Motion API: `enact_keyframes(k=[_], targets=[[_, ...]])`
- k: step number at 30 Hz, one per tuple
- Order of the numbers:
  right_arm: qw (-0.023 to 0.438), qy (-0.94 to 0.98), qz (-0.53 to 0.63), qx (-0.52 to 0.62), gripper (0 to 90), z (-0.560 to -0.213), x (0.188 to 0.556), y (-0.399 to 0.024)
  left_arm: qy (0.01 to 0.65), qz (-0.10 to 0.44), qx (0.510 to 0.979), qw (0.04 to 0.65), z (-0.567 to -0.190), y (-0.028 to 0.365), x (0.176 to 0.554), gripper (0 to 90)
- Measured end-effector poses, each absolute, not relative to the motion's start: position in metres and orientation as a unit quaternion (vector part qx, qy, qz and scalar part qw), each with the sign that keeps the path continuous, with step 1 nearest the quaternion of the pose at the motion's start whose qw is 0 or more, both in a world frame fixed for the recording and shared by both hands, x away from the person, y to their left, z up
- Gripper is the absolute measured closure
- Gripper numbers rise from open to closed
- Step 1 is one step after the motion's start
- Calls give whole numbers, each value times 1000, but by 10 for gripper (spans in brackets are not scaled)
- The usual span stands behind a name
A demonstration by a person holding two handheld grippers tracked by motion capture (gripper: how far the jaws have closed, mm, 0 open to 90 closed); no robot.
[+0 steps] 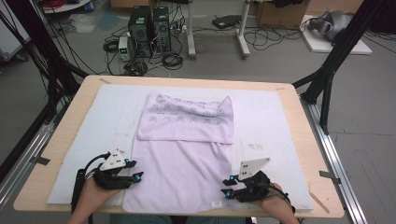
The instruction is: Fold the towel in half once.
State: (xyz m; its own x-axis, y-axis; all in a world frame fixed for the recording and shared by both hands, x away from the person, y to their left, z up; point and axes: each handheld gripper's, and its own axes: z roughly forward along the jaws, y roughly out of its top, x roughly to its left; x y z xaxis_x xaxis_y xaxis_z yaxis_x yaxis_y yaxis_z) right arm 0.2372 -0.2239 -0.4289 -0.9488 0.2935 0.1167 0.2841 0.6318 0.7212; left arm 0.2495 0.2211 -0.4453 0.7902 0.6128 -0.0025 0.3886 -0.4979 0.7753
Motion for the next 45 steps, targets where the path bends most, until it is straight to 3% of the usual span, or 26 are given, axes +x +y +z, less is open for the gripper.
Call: enact_keyframes(k=[6,8,9,11,14,16,18,21,27,31,38,45], targets=[[0,905,395,155,651,-444,224,-224,272,127,865,401,-446,218,234,515],[16,904,395,161,776,-445,222,-224,266,124,863,412,-447,221,230,606],[11,906,394,156,866,-444,222,-224,261,123,865,411,-446,222,228,700],[15,908,391,147,877,-444,218,-222,257,125,867,408,-445,223,226,848],[-9,910,394,129,878,-442,212,-224,253,122,868,410,-442,227,223,897],[-32,901,413,126,869,-437,210,-228,251,119,869,409,-440,231,219,897],[-42,891,435,123,786,-428,213,-234,251,115,868,412,-439,233,216,891],[18,890,430,153,694,-416,225,-240,262,115,866,410,-439,234,216,707],[117,871,412,240,750,-411,279,-244,272,128,858,416,-439,230,232,621],[146,866,401,262,791,-418,312,-241,276,132,855,419,-440,224,246,611],[119,876,382,270,810,-436,342,-231,269,130,857,420,-441,211,256,598],[99,879,379,273,729,-442,351,-219,271,132,856,420,-441,212,256,595]])
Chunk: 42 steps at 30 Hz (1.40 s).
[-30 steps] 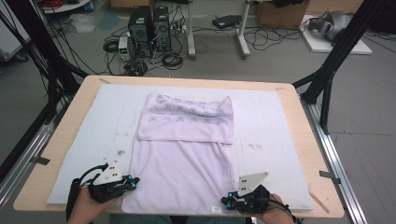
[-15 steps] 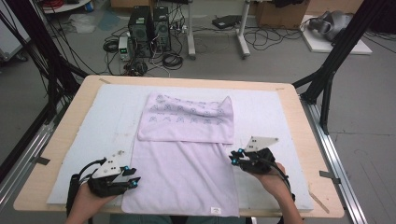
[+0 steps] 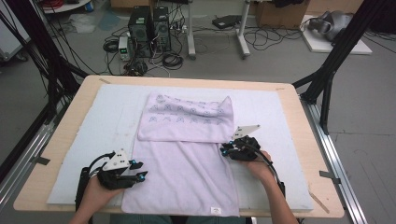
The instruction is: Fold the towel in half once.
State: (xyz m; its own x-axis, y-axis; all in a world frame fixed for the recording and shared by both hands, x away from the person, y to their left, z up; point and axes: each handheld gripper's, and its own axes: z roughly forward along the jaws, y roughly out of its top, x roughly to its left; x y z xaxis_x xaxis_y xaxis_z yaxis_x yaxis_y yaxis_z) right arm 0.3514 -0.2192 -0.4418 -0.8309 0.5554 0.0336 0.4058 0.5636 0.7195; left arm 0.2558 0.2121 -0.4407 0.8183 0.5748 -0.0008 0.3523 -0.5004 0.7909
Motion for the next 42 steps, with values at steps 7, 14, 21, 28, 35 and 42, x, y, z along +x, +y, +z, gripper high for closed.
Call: enact_keyframes(k=[7,14,21,28,35,42], targets=[[83,874,388,280,853,-445,354,-221,274,130,860,410,-446,211,259,591],[88,876,380,282,873,-437,352,-233,275,131,859,412,-444,215,259,590],[106,876,357,307,816,-422,351,-261,287,138,850,419,-439,220,264,563],[105,877,368,292,742,-425,353,-251,303,163,839,422,-427,219,292,565],[129,872,383,277,634,-426,355,-245,323,191,833,407,-424,210,334,578],[129,873,383,273,586,-430,369,-236,349,185,834,385,-433,206,366,558]])
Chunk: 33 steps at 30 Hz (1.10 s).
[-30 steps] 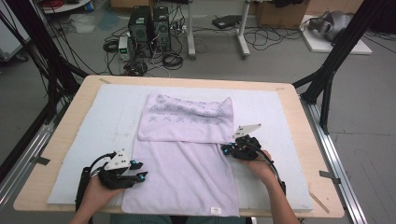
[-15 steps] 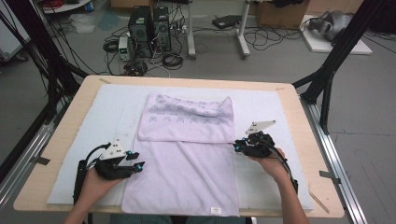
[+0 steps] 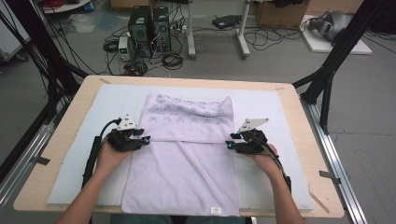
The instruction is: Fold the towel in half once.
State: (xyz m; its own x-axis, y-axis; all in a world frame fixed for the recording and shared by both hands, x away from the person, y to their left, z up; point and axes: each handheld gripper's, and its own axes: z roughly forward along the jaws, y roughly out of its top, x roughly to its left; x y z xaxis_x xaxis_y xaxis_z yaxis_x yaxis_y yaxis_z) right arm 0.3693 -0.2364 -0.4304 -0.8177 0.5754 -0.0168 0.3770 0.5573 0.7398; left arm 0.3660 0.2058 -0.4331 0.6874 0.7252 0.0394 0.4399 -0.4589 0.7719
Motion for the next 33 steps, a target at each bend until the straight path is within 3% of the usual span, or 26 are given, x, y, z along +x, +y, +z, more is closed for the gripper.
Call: enact_keyframes(k=[2,4,5,7,16,24,33], targets=[[124,878,373,273,624,-434,373,-231,357,166,843,367,-442,208,372,566],[112,882,362,279,752,-437,377,-227,356,167,840,374,-441,211,372,679],[109,882,361,281,795,-437,378,-227,349,173,841,376,-439,211,371,782],[103,879,368,283,831,-434,379,-227,347,176,840,379,-437,212,370,851],[106,872,385,283,804,-406,379,-229,347,195,816,418,-419,221,360,864],[115,881,355,292,860,-413,381,-233,352,194,812,422,-417,224,360,862],[125,868,393,276,870,-391,365,-234,333,212,812,430,-398,226,341,862]])
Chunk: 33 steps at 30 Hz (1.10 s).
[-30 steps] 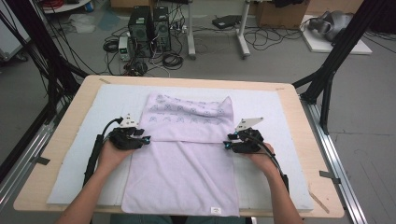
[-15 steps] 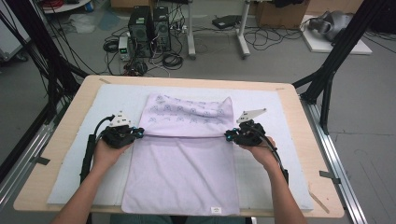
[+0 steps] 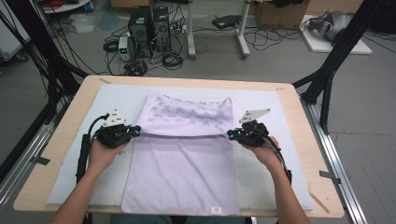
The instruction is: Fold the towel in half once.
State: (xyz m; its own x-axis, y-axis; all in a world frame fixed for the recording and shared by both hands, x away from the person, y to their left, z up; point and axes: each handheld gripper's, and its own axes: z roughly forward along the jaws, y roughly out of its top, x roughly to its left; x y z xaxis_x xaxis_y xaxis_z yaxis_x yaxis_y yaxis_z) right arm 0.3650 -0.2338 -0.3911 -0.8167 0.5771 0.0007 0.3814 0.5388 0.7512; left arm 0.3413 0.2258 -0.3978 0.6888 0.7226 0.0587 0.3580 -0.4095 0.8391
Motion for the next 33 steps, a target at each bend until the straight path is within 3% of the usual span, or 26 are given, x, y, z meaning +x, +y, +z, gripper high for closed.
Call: enact_keyframes(k=[7,10,13,17,21,28,31,33], targets=[[134,866,423,229,871,-366,305,-241,287,217,823,440,-390,228,283,862],[121,866,436,212,871,-364,272,-248,272,202,832,439,-394,232,251,862],[76,864,461,189,854,-364,247,-254,256,186,838,444,-395,235,229,852],[79,865,459,188,743,-367,249,-254,249,174,848,433,-396,230,232,631],[64,876,435,197,662,-392,271,-241,253,162,852,429,-412,219,251,599],[38,905,378,191,651,-440,275,-219,250,137,873,396,-443,210,265,662],[43,898,388,201,778,-442,274,-220,241,136,875,398,-443,210,262,820],[39,898,391,198,860,-442,274,-220,241,141,876,394,-441,210,261,867]])
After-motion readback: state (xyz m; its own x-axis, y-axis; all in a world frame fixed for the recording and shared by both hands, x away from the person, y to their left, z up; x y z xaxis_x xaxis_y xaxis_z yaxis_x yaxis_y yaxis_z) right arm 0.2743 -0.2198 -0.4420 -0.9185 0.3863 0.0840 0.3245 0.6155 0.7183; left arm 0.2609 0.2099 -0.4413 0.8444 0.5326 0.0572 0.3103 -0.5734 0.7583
